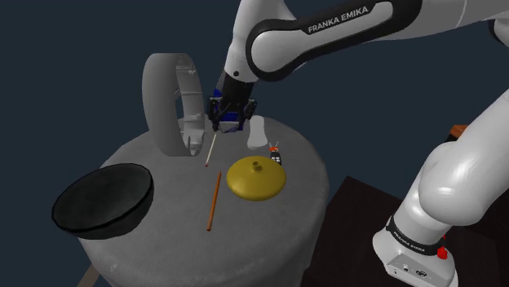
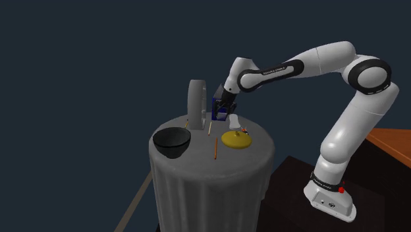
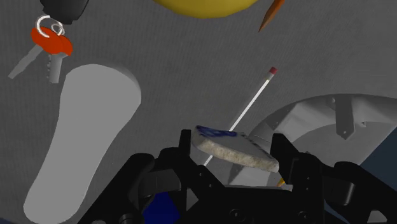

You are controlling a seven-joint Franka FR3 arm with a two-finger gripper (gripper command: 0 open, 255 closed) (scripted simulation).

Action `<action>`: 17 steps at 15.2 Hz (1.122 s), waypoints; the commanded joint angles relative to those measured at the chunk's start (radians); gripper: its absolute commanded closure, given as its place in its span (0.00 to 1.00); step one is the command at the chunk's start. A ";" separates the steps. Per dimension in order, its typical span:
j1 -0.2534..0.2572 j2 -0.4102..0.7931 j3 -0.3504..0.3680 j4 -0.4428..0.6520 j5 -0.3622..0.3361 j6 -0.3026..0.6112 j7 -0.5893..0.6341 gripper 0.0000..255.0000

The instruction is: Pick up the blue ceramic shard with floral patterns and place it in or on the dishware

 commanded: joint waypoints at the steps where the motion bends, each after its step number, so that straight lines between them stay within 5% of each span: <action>1: 0.000 -0.004 -0.001 0.021 -0.001 -0.025 0.003 1.00; 17: -0.008 -0.012 -0.012 0.228 -0.016 -0.239 0.024 1.00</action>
